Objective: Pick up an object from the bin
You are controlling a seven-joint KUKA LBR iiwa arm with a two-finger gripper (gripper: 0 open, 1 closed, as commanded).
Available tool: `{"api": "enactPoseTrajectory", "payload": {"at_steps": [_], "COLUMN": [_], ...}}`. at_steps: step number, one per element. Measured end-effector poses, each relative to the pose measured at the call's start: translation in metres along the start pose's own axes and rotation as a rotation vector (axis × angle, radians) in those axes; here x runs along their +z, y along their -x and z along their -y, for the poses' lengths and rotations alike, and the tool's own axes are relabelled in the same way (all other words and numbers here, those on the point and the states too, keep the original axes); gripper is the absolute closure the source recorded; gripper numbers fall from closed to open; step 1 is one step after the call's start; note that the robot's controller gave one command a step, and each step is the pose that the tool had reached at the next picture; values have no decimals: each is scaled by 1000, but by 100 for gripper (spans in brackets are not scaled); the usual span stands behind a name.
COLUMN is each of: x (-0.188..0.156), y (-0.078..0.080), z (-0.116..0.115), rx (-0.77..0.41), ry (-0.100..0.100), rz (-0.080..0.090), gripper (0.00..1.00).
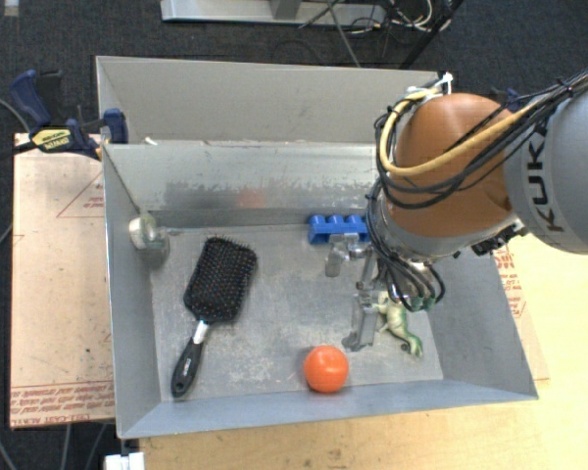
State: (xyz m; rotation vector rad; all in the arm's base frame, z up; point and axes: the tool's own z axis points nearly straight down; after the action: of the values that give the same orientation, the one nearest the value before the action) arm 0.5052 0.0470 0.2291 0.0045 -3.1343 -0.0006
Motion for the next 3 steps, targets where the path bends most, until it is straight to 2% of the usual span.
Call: {"api": "enactPoseTrajectory", "payload": {"at_steps": [1, 2, 3], "x": [-4, 45, 80], "y": [2, -4, -4], "z": [0, -7, -4], "rx": [2, 2, -68], "ry": [1, 1, 0], "rz": [8, 15, 5], "gripper": [0, 0, 0]}}
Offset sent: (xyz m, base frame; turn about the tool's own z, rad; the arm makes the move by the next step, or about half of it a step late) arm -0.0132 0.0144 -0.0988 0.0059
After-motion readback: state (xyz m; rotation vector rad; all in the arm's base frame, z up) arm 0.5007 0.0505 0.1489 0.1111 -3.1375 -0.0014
